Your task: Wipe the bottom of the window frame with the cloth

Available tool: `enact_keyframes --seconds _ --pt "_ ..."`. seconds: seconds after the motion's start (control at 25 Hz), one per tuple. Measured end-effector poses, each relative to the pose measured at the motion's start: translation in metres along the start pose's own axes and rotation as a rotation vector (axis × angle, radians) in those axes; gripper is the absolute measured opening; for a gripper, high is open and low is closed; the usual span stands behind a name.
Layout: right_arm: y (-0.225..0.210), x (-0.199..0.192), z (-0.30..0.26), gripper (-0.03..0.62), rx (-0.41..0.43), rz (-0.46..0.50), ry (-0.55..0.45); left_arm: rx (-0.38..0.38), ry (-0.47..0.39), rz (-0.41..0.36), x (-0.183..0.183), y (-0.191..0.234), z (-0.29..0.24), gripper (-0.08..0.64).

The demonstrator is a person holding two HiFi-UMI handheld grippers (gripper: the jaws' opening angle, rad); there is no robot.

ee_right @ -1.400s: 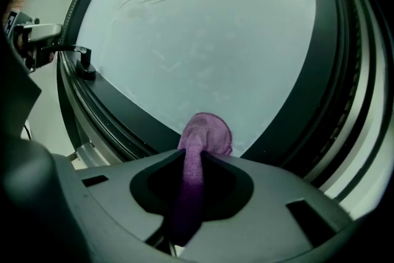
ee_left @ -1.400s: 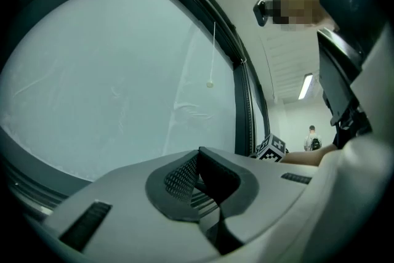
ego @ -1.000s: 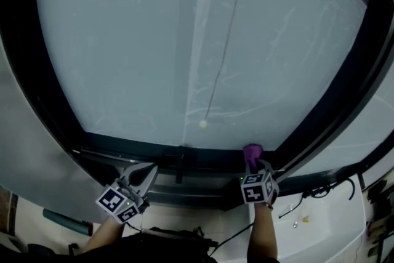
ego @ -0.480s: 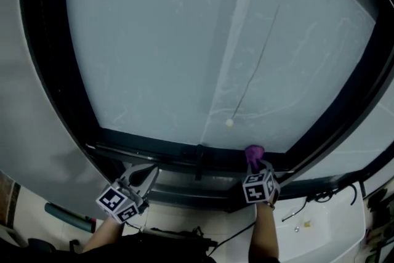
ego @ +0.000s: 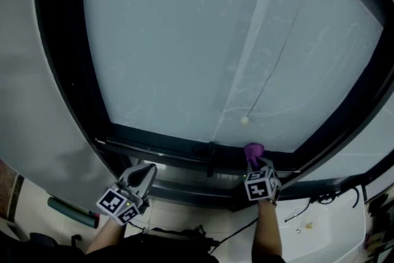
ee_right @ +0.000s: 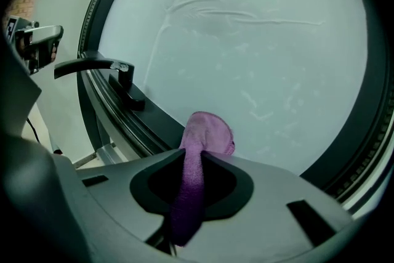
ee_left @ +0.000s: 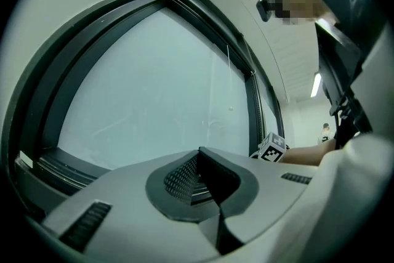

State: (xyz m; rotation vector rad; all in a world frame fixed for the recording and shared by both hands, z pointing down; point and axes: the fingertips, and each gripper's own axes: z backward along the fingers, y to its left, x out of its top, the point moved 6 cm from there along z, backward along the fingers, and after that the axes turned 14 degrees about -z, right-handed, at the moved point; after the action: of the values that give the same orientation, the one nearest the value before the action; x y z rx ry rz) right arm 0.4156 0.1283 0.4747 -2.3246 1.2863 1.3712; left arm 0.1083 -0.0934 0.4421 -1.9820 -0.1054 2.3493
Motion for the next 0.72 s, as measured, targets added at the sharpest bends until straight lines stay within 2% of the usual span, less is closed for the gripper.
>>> enact_keyframes --seconds 0.28,0.44,0.6,0.72 --pt "0.026 0.011 0.002 0.075 0.013 0.086 -0.006 0.019 0.014 -0.006 0.000 0.004 0.015 0.002" --pt "0.038 0.016 0.003 0.075 0.040 0.092 -0.014 0.027 0.013 -0.015 0.000 0.006 0.024 0.002" --pt "0.054 0.024 0.003 0.075 0.007 0.220 -0.013 0.043 0.022 -0.006 -0.001 0.010 0.035 0.002" --pt "0.063 0.029 0.003 0.075 0.009 0.222 -0.014 0.058 0.025 0.011 -0.003 0.014 0.044 0.002"
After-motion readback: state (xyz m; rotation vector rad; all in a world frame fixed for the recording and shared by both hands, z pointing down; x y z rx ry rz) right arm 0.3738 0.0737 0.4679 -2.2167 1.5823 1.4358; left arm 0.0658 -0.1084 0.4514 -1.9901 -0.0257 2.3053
